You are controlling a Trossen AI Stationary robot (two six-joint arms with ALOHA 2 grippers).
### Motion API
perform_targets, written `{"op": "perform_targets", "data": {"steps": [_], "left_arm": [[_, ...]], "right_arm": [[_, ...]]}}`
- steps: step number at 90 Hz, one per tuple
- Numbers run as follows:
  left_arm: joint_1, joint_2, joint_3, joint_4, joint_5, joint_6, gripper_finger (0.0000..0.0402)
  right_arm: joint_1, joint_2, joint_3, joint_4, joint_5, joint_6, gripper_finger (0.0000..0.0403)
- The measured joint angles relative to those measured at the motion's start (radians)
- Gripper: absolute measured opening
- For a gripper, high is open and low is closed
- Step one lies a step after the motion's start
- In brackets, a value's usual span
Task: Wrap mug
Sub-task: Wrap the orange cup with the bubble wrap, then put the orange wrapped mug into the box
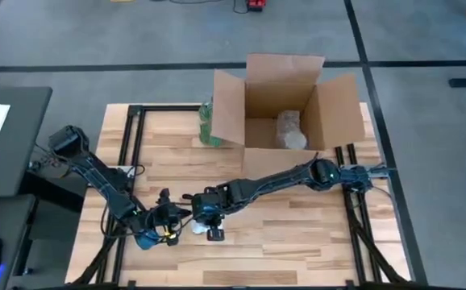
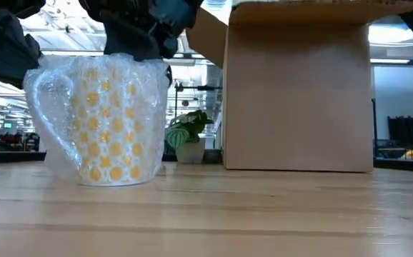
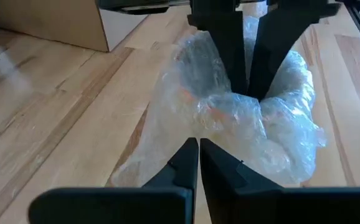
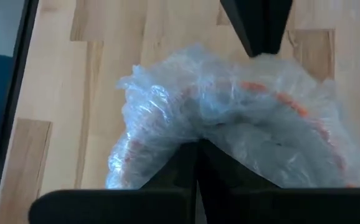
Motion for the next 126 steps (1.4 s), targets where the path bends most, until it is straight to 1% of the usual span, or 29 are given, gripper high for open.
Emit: {"op": "perform_targets", "data": {"steps": [12, 22, 33, 45, 56, 66, 74, 109, 116, 126], "left_arm": [[0.000, 0.000, 0.000, 0.000, 0.000, 0.000, 0.0000], [0.000, 0.000, 0.000, 0.000, 0.000, 0.000, 0.0000], [0.000, 0.000, 0.000, -0.001, 0.000, 0.000, 0.0000], [0.000, 0.000, 0.000, 0.000, 0.000, 0.000, 0.0000], [0.000, 0.000, 0.000, 0.000, 0.000, 0.005, 0.0000], [0.000, 0.000, 0.000, 0.000, 0.000, 0.007, 0.0000], [0.000, 0.000, 0.000, 0.000, 0.000, 0.007, 0.0000], [0.000, 0.000, 0.000, -0.001, 0.000, 0.003, 0.0000], [0.000, 0.000, 0.000, -0.001, 0.000, 0.002, 0.0000], [0.000, 0.000, 0.000, 0.000, 0.000, 0.001, 0.0000]], "right_arm": [[0.013, 0.003, 0.085, -0.079, 0.002, -0.039, 0.0003], [0.018, 0.000, 0.140, -0.132, 0.000, -0.059, 0.0030], [0.020, -0.011, 0.137, -0.146, -0.006, -0.068, 0.0082], [0.027, -0.018, 0.137, -0.154, -0.012, -0.082, 0.0153], [0.048, -0.018, 0.137, -0.168, -0.060, -0.120, 0.0218], [0.068, -0.019, 0.140, -0.187, -0.067, -0.161, 0.0256], [0.081, -0.026, 0.140, -0.189, -0.068, -0.164, 0.0264], [0.074, -0.033, 0.142, -0.186, -0.060, -0.165, 0.0265], [0.074, -0.020, 0.136, -0.162, -0.033, -0.172, 0.0265], [0.076, 0.015, 0.126, -0.162, 0.033, -0.243, 0.0265]]}}
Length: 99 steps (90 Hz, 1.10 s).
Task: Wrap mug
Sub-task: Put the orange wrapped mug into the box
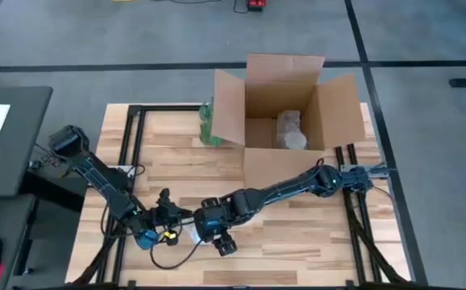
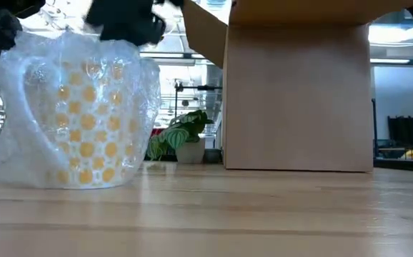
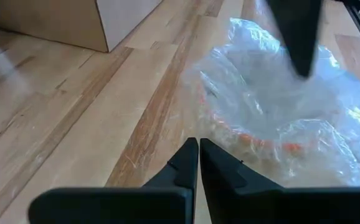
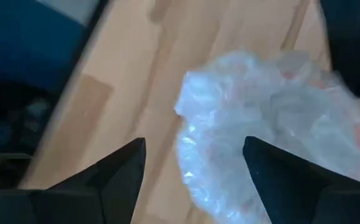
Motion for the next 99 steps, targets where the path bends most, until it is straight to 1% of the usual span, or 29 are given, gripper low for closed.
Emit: {"op": "perform_targets", "data": {"steps": [10, 22, 33, 41, 49, 57, 76, 86, 90, 99], "left_arm": [[0.000, 0.000, 0.000, 0.000, 0.000, -0.009, 0.0000], [0.000, 0.000, 0.000, -0.002, 0.001, -0.009, 0.0000], [0.000, 0.000, 0.000, -0.003, 0.000, -0.011, 0.0000], [0.000, 0.000, 0.000, -0.003, 0.000, -0.014, 0.0000], [0.000, 0.000, 0.000, -0.002, 0.000, -0.016, 0.0000], [0.000, 0.000, 0.000, -0.002, 0.000, -0.016, 0.0000], [0.001, 0.000, 0.001, 0.011, -0.005, -0.017, 0.0000], [-0.007, -0.021, 0.031, 0.001, 0.001, 0.020, 0.0000], [-0.012, -0.037, 0.046, 0.005, 0.003, 0.037, 0.0000], [-0.020, -0.082, 0.081, 0.034, 0.003, 0.102, 0.0000]], "right_arm": [[0.002, 0.026, -0.002, 0.006, 0.048, -0.041, 0.0265], [-0.004, 0.044, -0.008, 0.027, 0.128, -0.046, 0.0265], [-0.020, 0.053, -0.009, 0.029, 0.135, -0.045, 0.0263], [-0.024, 0.070, -0.008, 0.045, 0.138, -0.048, 0.0253], [-0.027, 0.087, -0.007, 0.059, 0.140, -0.055, 0.0233], [-0.028, 0.091, -0.007, 0.070, 0.140, -0.066, 0.0205], [-0.032, 0.093, -0.008, 0.076, 0.125, -0.073, 0.0106], [-0.030, 0.093, -0.009, 0.069, 0.123, -0.071, 0.0062], [-0.025, 0.092, -0.009, 0.069, 0.127, -0.071, 0.0054], [-0.022, 0.090, 0.015, 0.048, 0.135, -0.043, 0.0053]]}}
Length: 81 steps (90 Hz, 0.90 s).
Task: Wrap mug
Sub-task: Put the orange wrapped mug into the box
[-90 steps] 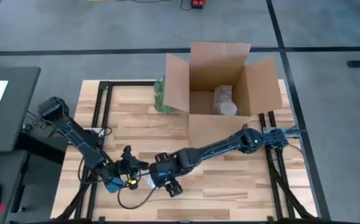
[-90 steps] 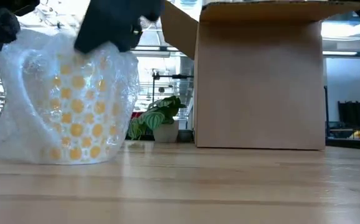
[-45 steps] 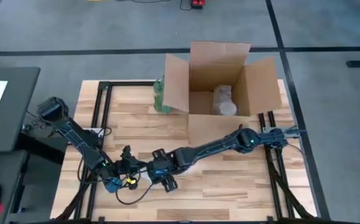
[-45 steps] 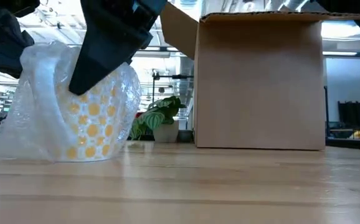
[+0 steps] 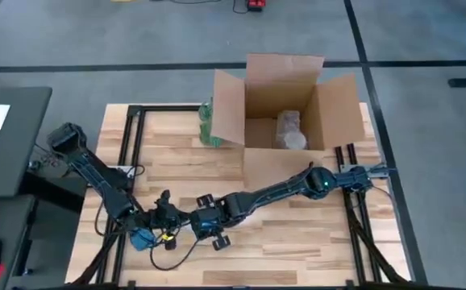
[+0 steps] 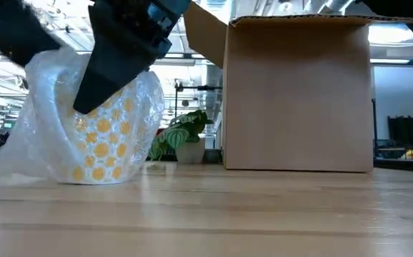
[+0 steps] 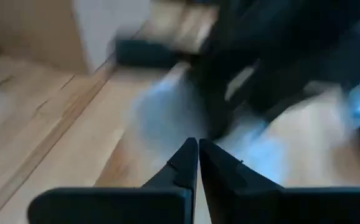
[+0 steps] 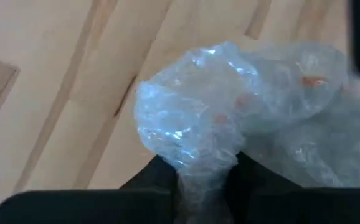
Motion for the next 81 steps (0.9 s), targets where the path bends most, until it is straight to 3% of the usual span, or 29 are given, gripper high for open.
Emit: {"op": "perform_targets", "data": {"steps": [20, 41, 65, 81], "left_arm": [[-0.012, -0.075, 0.016, -0.015, -0.001, 0.100, 0.0000], [-0.012, -0.087, 0.021, -0.029, -0.085, 0.068, 0.0000], [-0.012, -0.084, 0.016, -0.054, -0.095, 0.056, 0.0000], [-0.010, -0.080, 0.011, -0.077, -0.088, 0.050, 0.0000]], "right_arm": [[0.013, -0.051, -0.010, 0.011, -0.009, 0.019, 0.0049], [0.056, -0.210, -0.008, -0.002, -0.013, -0.038, 0.0047], [0.130, -0.355, -0.005, 0.031, -0.015, -0.143, 0.0043], [0.178, -0.437, -0.003, 0.059, 0.073, -0.202, 0.0042]]}}
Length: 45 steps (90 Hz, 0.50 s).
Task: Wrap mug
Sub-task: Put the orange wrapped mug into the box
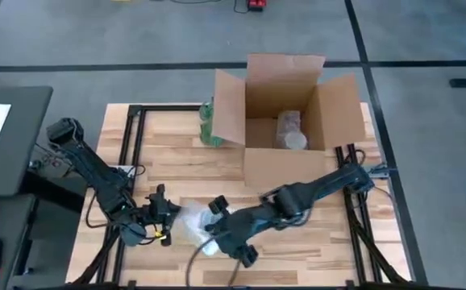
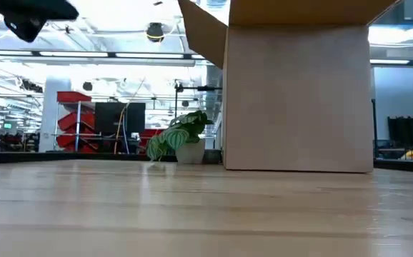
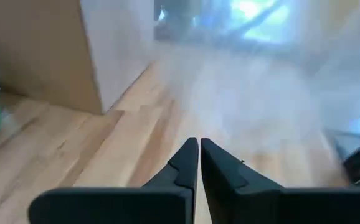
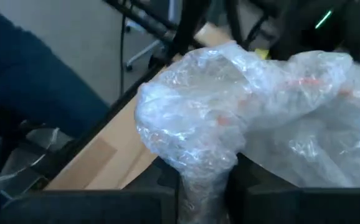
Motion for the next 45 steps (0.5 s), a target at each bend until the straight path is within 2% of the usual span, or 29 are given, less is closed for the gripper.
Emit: {"op": "perform_targets", "data": {"steps": [20, 36, 45], "left_arm": [[0.000, -0.002, 0.001, 0.002, -0.001, 0.004, 0.0000], [0.001, -0.002, 0.001, 0.002, -0.003, 0.020, 0.0000], [0.002, -0.002, 0.001, 0.002, -0.004, 0.026, 0.0000]], "right_arm": [[0.031, -0.097, 0.003, -0.025, 0.251, -0.010, 0.0041], [0.026, -0.149, 0.002, -0.120, 0.465, 0.017, 0.0040], [-0.001, -0.191, 0.002, -0.214, 0.527, 0.075, 0.0040]]}}
